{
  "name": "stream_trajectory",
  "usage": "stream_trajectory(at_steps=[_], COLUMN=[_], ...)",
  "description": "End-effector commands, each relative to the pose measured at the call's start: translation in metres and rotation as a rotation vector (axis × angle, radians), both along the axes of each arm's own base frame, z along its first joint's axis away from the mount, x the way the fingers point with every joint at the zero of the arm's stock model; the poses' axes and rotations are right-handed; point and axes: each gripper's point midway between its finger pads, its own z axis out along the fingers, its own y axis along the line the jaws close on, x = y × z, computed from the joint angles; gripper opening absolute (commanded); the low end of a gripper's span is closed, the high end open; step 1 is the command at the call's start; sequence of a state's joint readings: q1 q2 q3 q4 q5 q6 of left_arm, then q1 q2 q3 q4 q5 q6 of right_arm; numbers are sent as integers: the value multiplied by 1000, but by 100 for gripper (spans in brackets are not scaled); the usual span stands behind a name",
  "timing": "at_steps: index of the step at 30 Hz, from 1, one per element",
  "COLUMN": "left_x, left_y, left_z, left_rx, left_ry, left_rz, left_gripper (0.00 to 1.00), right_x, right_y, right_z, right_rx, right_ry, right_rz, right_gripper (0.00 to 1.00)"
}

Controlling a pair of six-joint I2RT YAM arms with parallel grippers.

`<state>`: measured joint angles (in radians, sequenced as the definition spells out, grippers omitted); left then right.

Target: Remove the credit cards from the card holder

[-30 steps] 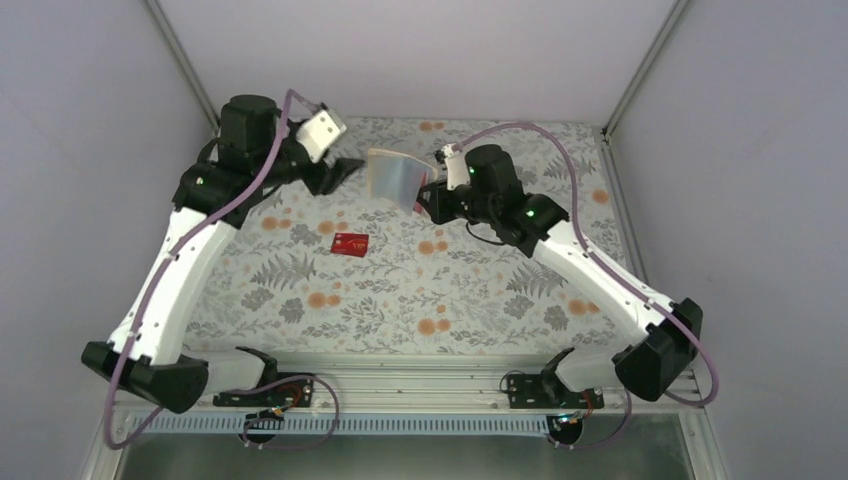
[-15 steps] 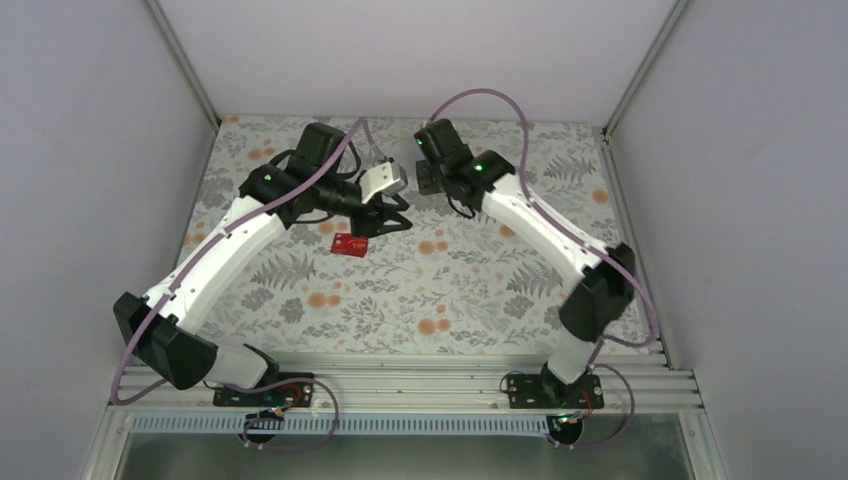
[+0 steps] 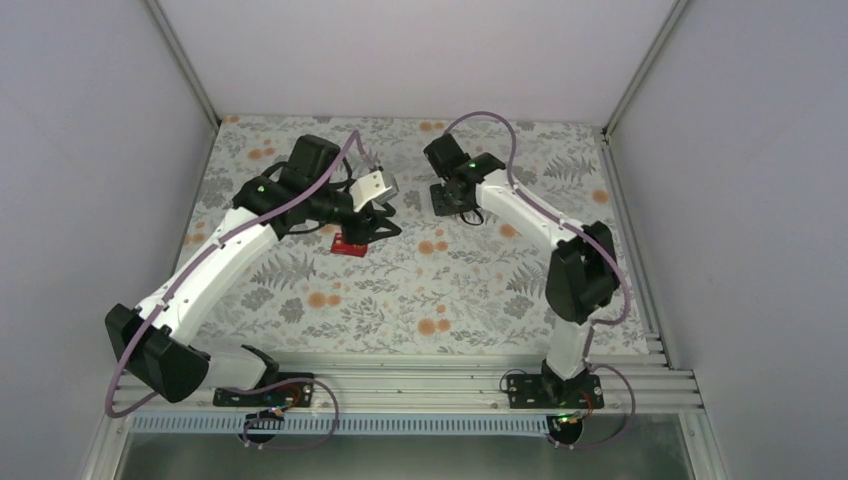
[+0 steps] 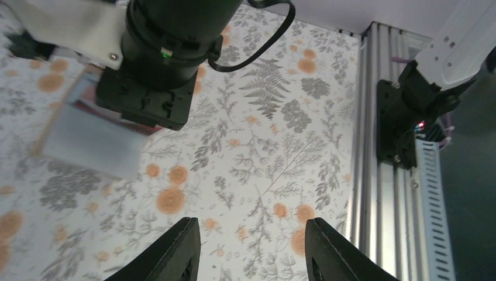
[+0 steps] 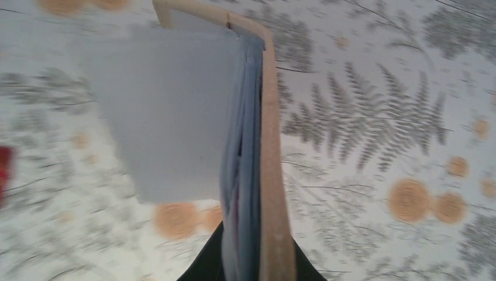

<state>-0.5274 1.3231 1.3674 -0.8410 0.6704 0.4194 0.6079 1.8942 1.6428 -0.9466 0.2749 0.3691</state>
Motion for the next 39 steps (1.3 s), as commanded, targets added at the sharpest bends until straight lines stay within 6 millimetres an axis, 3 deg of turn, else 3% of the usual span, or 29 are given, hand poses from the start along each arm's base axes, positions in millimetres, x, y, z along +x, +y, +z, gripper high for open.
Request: stream_trajectory(at_steps=[1,4,8,11,15,18,25,39], left_x=[1,16,62,72,81,79,80,53], left_y=[-16,-18,1,4,6,3,10,14], left_z=[-4,-13,-12,-3,-5,-5,19,81], left_rx=[-93,-154,-212,-245,-222,-232,-266,-295], left_ry=[119,236,212,120,122,134,98,-47], left_rz=[-43,-38,118,180,212,189,189,82], left_gripper=[46,46,43,42,39,38,35,40], right_x=[-9,-19,-35,-41,-58,-68,-91,-153], right_y=[51,72,88,94,108,113,115,110], right_z=[40,64,98,115,141,156,180,244], right_rx=[275,420,569,612,732,788,861,1016], right_ry=[-47,-73,-119,-145,-178,-201,-264,-420], right_rz=[161,243,327,363,480,539,671,987], right_gripper=[4,4,4,4,4,4,4,4])
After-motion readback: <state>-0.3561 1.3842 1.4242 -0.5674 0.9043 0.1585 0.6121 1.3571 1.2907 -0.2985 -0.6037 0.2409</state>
